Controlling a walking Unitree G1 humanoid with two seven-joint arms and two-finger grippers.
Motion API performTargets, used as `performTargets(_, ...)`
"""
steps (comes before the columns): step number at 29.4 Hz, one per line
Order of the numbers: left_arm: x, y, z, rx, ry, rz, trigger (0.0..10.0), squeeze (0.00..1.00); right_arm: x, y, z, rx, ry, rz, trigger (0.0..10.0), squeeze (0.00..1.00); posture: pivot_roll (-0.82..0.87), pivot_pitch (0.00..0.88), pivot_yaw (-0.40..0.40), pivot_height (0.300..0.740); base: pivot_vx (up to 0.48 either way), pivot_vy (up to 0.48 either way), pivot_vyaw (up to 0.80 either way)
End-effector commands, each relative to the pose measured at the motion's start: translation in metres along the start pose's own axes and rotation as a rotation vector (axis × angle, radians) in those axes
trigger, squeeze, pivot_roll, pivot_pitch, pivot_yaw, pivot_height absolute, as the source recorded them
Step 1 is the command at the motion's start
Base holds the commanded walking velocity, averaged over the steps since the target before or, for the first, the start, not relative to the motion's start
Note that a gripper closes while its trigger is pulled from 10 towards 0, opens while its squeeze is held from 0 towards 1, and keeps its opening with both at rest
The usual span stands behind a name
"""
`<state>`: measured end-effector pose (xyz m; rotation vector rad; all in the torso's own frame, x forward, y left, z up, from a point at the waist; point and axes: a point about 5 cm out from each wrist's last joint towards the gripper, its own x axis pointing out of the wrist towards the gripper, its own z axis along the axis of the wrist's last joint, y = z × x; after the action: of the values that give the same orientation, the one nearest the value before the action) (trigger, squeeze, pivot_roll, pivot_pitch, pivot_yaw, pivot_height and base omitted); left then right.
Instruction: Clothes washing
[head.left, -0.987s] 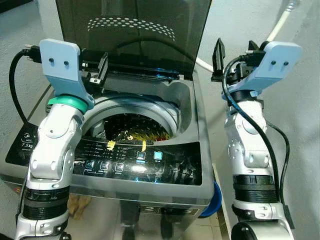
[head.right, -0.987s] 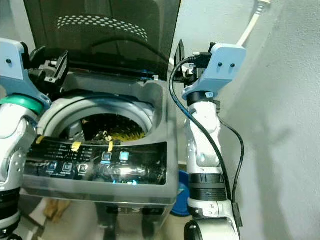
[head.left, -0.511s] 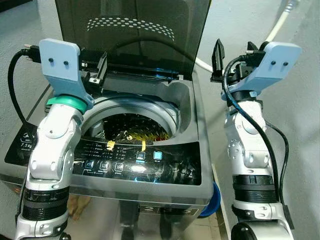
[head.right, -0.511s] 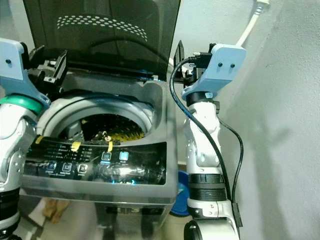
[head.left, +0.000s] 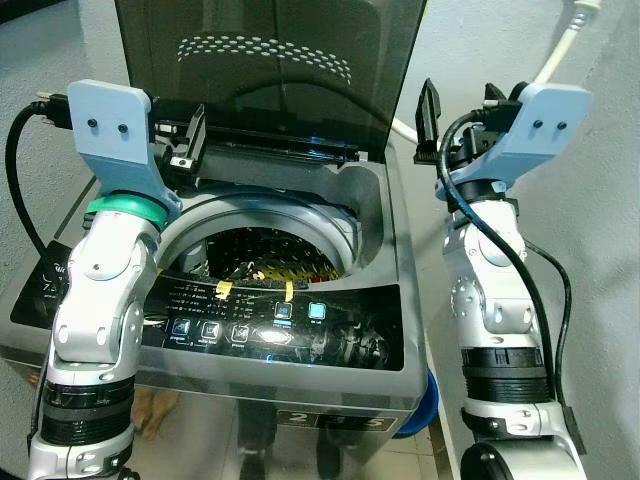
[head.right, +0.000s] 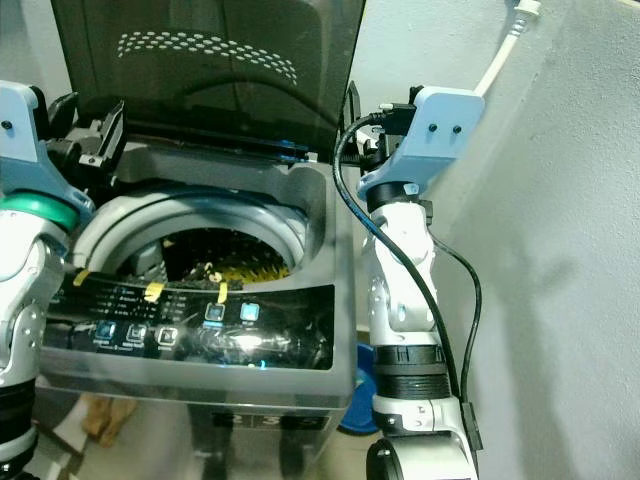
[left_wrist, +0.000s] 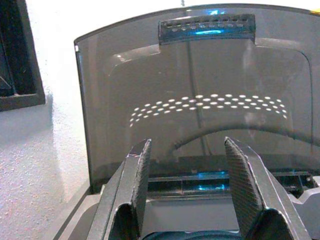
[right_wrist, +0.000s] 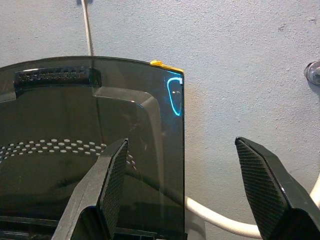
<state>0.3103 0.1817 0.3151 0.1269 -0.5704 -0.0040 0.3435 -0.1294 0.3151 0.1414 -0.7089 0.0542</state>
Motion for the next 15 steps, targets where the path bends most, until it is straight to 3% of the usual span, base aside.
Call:
performTargets(1, -0.0015, -0.0020, 0.0011, 0.001, -0.001, -0.005, 10.0, 0.00, 0.0001, -0.0031, -0.0002, 0.001, 0.005, -0.008, 10.0, 0.00, 0.15, 0.000, -0.029, 0.740, 0.000, 0.000, 0.00)
performTargets(15, -0.0003, -0.0062, -0.0013, -0.007, 0.008, -0.025, 10.0, 0.00, -0.0032, -0.0055, -0.0002, -0.006, 0.006, -0.018, 10.0, 0.00, 0.14, 0.004, -0.022, 0.740, 0.000, 0.000, 0.00)
